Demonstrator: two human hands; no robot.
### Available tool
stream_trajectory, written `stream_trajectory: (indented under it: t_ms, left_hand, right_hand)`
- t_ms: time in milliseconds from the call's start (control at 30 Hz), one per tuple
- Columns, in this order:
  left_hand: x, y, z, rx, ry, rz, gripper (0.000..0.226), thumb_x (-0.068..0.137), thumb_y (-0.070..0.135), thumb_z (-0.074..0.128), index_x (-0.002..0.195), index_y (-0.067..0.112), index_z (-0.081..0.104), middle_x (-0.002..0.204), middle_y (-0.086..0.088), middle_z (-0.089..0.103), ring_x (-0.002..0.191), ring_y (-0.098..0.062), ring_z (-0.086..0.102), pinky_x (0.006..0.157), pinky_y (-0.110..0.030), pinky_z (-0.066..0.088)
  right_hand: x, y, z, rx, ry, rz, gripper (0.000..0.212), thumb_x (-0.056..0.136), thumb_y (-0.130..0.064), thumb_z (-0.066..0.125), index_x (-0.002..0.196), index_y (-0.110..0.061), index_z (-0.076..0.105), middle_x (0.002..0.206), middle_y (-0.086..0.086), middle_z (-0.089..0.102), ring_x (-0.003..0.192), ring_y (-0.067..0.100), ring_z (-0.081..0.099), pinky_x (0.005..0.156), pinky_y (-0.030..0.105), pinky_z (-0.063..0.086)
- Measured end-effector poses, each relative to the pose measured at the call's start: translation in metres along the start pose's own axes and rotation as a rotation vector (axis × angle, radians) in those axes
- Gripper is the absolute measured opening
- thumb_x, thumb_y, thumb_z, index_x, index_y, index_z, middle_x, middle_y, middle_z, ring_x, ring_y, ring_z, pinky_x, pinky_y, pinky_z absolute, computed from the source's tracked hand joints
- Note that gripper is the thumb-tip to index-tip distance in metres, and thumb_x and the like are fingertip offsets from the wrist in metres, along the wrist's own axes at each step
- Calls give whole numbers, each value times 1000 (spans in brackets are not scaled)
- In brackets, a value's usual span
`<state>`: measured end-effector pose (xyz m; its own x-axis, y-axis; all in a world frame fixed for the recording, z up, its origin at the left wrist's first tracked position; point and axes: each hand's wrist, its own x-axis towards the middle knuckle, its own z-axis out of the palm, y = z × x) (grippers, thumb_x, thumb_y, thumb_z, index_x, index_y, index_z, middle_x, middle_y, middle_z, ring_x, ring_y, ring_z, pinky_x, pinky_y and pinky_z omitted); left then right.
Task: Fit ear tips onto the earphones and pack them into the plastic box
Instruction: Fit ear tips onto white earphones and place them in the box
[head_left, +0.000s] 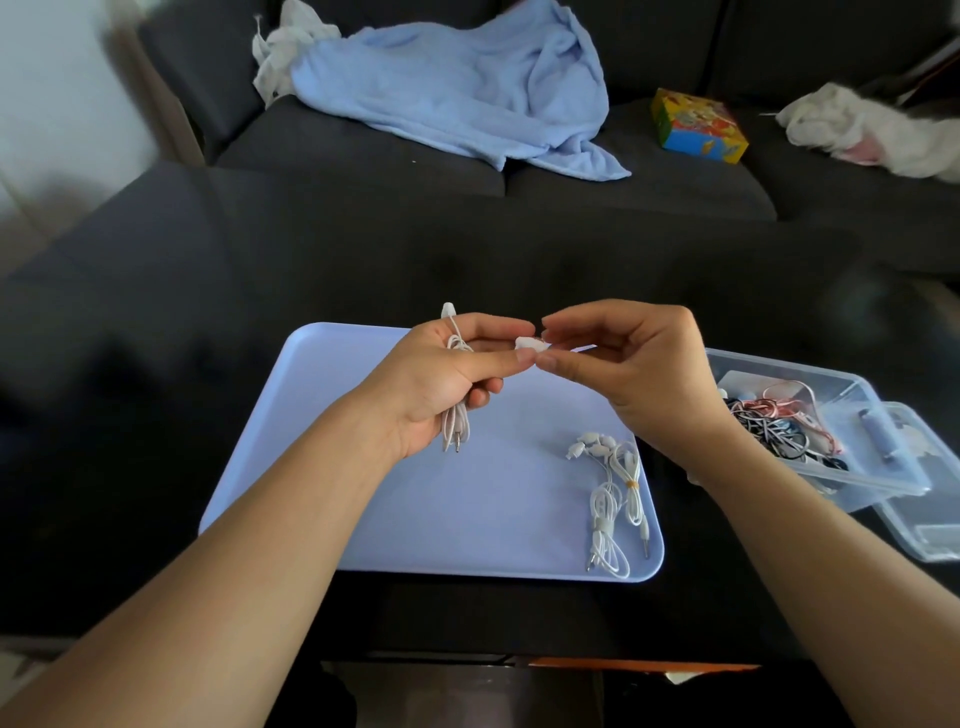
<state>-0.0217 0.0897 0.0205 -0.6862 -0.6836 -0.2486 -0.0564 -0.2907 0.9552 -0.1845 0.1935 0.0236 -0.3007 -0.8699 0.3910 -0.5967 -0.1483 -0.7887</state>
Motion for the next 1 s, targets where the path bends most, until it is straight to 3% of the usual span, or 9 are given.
stream_trajectory:
  t_ms: [100,233,400,533,600,767,1000]
  left_hand:
    - [0,0,-1,19,18,-1,20,83,9,76,102,16,76,79,-2,71,57,-6,55,48,-16,44]
    - [-1,1,-1,23,14,14,20,84,13,76,104,16,77,76,1,69,59,-5,55,50,-16,45]
    - [-3,1,2,107,64,80,16,86,19,75,102,21,76,91,-3,76,64,-5,58,54,-18,46]
    - [-2,-1,2,190,105,125,17,85,25,76,102,23,75,91,1,76,66,-6,59,55,-19,46]
    - [-1,-1,2,181,110,133,16,87,24,75,103,23,75,94,0,76,67,-5,58,56,-19,46]
    - [-1,-3,5,209,111,149,16,84,21,78,100,19,76,71,8,70,62,-5,60,54,-17,46]
    - [-3,-5,7,381,128,249,14,83,25,79,96,21,77,72,10,71,60,-2,63,52,-14,45]
  right_hand:
    - [-1,-1,3,-20,-14,-6,26,79,-30,76,101,-16,77,92,-6,75,85,12,73,73,20,60]
    - [0,3,3,-25,-5,-8,11,88,-16,75,98,-16,77,90,-7,74,84,11,71,73,20,59]
    - [0,-1,3,118,2,92,7,90,-11,71,95,-13,76,84,-2,75,77,16,72,69,24,59]
    - [1,1,2,291,3,238,16,98,-9,60,106,-8,73,90,5,76,85,22,74,73,29,60]
    - [2,1,-1,327,-22,270,18,95,-6,64,112,-7,71,92,7,76,85,23,74,74,30,60]
    - [-1,1,0,233,-22,220,15,83,-7,75,98,-9,76,82,2,77,74,20,75,69,23,59]
    - [-3,1,0,321,-47,382,13,88,-13,70,96,-8,78,82,9,77,76,24,75,69,24,61]
